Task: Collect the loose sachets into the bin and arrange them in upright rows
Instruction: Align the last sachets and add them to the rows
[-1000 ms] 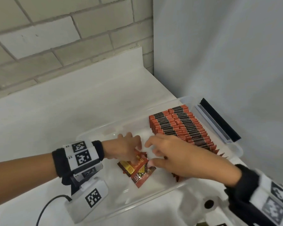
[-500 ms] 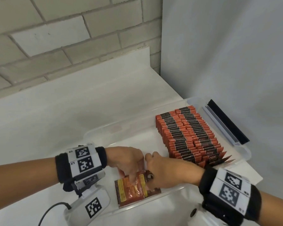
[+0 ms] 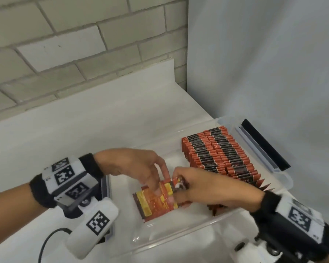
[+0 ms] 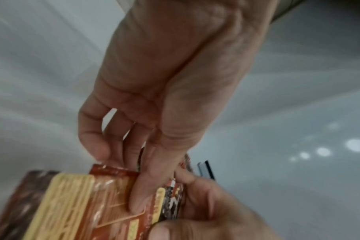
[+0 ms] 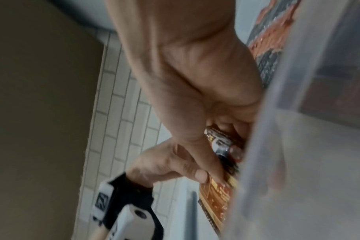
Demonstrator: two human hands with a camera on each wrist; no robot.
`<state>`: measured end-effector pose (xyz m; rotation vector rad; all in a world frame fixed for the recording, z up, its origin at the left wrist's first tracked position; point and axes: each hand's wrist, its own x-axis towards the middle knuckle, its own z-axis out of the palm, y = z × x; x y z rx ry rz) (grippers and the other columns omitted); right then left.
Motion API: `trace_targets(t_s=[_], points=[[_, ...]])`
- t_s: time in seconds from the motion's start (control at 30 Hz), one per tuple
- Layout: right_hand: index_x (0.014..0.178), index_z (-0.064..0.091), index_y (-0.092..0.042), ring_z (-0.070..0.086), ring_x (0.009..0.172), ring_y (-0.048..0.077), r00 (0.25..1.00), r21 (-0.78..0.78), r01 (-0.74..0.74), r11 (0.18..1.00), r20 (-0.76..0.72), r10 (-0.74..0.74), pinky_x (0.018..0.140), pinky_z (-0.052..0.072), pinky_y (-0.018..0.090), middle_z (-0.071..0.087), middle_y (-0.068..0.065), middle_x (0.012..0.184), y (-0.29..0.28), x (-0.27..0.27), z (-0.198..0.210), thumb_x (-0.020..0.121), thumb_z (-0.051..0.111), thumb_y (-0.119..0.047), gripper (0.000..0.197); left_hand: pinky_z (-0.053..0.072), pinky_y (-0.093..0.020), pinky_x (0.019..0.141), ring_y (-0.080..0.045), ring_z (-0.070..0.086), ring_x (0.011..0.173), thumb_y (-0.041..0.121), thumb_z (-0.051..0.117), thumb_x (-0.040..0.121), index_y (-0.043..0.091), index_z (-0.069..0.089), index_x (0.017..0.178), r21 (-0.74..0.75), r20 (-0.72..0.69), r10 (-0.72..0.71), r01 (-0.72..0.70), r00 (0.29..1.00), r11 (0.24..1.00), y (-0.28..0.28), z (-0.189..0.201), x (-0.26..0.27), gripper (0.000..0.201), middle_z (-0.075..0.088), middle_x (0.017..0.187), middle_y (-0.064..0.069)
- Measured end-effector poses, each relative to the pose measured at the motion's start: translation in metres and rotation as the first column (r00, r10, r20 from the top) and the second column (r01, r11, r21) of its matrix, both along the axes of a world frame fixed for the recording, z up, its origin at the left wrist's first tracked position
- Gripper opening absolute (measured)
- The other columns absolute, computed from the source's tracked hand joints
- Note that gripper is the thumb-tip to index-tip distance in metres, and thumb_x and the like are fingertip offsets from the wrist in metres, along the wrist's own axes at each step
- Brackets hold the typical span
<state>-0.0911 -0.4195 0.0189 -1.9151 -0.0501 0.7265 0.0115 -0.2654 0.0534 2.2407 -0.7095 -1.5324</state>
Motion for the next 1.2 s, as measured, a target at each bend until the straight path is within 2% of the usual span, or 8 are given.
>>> trace_targets(t_s=[0.2, 0.3, 0.47, 0.67, 0.83, 0.97, 1.03, 1.2], points=[[0.106, 0.059, -0.011, 0.069, 0.084, 0.016, 0.944, 0.34, 0.274, 0.899, 0.085, -0.32, 0.071, 0.057, 0.029, 0.073, 0.005, 0.096, -0.036, -0.005, 0.018, 0.086, 0.066, -0.007, 0.022, 0.05, -0.034, 0.088, -0.016, 0.067, 0.09, 0.015, 0.075, 0.079, 0.019, 0.062, 0.11, -0.319, -0.089, 0.174, -0.194, 0.981, 0.928, -0.011, 0.025, 0.011, 0.035, 0.071, 0.105, -0.01], [0.112, 0.06, -0.012, 0.066, 0.074, 0.013, 0.87, 0.387, 0.375, 0.843, 0.168, -0.464, 0.067, 0.054, 0.024, 0.073, 0.006, 0.096, -0.052, -0.011, 0.018, 0.086, 0.064, -0.01, 0.026, 0.05, -0.038, 0.091, -0.024, 0.066, 0.102, 0.024, 0.077, 0.076, 0.018, 0.06, 0.116, -0.39, -0.153, 0.215, -0.259, 0.965, 0.884, -0.023, 0.023, 0.008, 0.044, 0.065, 0.117, -0.013], [0.107, 0.062, -0.014, 0.059, 0.058, 0.013, 0.77, 0.382, 0.479, 0.79, 0.249, -0.588, 0.066, 0.052, 0.02, 0.073, 0.002, 0.086, -0.066, -0.019, 0.011, 0.08, 0.066, -0.018, 0.027, 0.055, -0.032, 0.085, -0.02, 0.067, 0.098, 0.009, 0.072, 0.08, 0.015, 0.059, 0.116, -0.448, -0.222, 0.233, -0.311, 0.947, 0.838, -0.042, 0.008, 0.0, 0.038, 0.065, 0.117, -0.014], [0.107, 0.061, -0.012, 0.067, 0.068, 0.019, 0.702, 0.403, 0.511, 0.759, 0.315, -0.639, 0.07, 0.055, 0.024, 0.073, 0.007, 0.089, -0.069, -0.026, 0.003, 0.083, 0.063, -0.018, 0.024, 0.053, -0.025, 0.086, -0.015, 0.066, 0.102, 0.002, 0.063, 0.088, 0.016, 0.055, 0.124, -0.452, -0.295, 0.135, -0.263, 0.946, 0.853, -0.056, -0.004, -0.007, 0.04, 0.068, 0.115, -0.004], [0.103, 0.059, -0.019, 0.072, 0.08, 0.021, 0.555, 0.487, 0.629, 0.606, 0.264, -0.788, 0.074, 0.057, 0.029, 0.073, 0.004, 0.098, -0.075, -0.024, -0.007, 0.078, 0.067, -0.036, 0.031, 0.049, -0.012, 0.069, 0.0, 0.064, 0.073, 0.005, 0.052, 0.095, 0.014, 0.066, 0.088, -0.431, -0.197, 0.095, -0.173, 0.976, 0.886, -0.054, -0.001, -0.002, 0.018, 0.07, 0.08, 0.01], [0.095, 0.058, -0.029, 0.072, 0.087, 0.027, 0.501, 0.592, 0.646, 0.482, 0.147, -0.853, 0.072, 0.059, 0.034, 0.072, 0.005, 0.101, -0.081, -0.021, -0.014, 0.045, 0.084, -0.063, 0.066, 0.048, -0.015, 0.076, -0.005, 0.064, 0.095, 0.016, 0.048, 0.094, 0.006, 0.07, 0.107, -0.53, -0.232, 0.186, -0.285, 0.955, 0.799, -0.054, 0.003, 0.005, 0.028, 0.064, 0.125, 0.001], [0.101, 0.055, -0.027, 0.072, 0.086, 0.029, 0.505, 0.638, 0.634, 0.437, 0.087, -0.859, 0.067, 0.059, 0.031, 0.072, 0.004, 0.1, -0.081, -0.02, -0.014, 0.044, 0.087, -0.056, 0.071, 0.046, -0.02, 0.083, -0.008, 0.06, 0.108, 0.024, 0.048, 0.091, 0.016, 0.07, 0.11, -0.585, -0.24, 0.287, -0.375, 0.927, 0.719, -0.059, 0.0, 0.005, 0.03, 0.055, 0.135, 0.008], [0.102, 0.046, -0.012, 0.072, 0.082, 0.033, 0.552, 0.722, 0.586, 0.367, -0.025, -0.834, 0.071, 0.06, 0.035, 0.071, 0.013, 0.102, -0.077, -0.017, -0.006, 0.06, 0.072, -0.025, 0.051, 0.048, -0.028, 0.094, -0.013, 0.063, 0.109, 0.024, 0.063, 0.087, 0.024, 0.056, 0.124, -0.703, -0.268, 0.238, -0.358, 0.934, 0.614, -0.076, -0.009, -0.009, 0.037, 0.068, 0.112, 0.006]])
